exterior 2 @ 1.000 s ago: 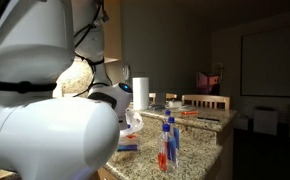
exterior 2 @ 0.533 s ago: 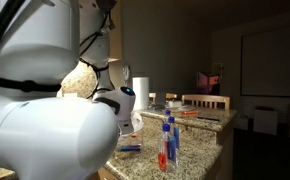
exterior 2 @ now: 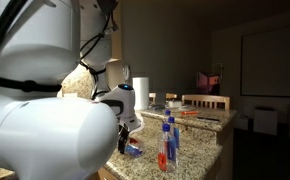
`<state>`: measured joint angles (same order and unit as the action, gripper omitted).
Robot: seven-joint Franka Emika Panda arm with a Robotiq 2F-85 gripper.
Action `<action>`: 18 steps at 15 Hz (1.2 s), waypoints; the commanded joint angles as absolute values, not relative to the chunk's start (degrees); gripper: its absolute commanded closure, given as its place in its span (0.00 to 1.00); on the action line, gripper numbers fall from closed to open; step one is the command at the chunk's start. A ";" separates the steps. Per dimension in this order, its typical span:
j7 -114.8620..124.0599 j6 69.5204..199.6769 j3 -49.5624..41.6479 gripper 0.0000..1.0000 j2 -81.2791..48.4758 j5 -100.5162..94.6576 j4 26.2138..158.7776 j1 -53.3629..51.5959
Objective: Pick up the bottles from the counter and put them in the plastic
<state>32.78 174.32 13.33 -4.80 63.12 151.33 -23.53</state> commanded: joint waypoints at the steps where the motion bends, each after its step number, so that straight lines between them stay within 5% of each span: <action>1: 40.03 177.84 10.64 0.00 -4.47 52.73 154.26 -23.99; 10: 52.69 181.05 -4.42 0.00 -4.41 15.46 155.09 -28.31; 18: 51.16 174.11 -5.17 0.00 -1.54 4.84 149.32 -33.42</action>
